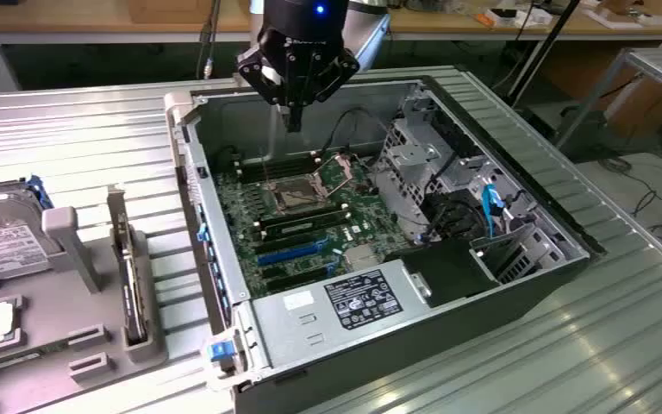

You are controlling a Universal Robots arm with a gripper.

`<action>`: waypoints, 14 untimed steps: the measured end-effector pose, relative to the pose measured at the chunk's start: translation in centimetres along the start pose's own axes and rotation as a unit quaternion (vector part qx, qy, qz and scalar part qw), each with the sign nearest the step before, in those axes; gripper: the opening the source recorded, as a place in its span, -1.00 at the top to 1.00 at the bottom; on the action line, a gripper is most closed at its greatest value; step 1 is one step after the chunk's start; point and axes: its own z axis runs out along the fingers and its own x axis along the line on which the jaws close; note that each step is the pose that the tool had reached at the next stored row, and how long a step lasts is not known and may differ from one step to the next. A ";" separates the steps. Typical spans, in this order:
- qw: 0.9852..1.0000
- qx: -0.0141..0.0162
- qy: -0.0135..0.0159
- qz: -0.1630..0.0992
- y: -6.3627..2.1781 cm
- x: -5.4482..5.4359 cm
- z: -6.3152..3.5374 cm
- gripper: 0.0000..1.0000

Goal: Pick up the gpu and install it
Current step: 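Reach for the gpu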

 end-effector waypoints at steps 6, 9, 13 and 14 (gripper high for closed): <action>1.000 0.000 0.000 0.000 0.00 0.0 0.00 0.79; 1.000 0.000 0.000 0.000 0.00 0.0 0.00 0.79; 1.000 0.000 0.000 0.000 -0.03 0.3 -0.01 0.79; 1.000 0.000 0.000 0.000 -0.04 0.5 -0.01 0.79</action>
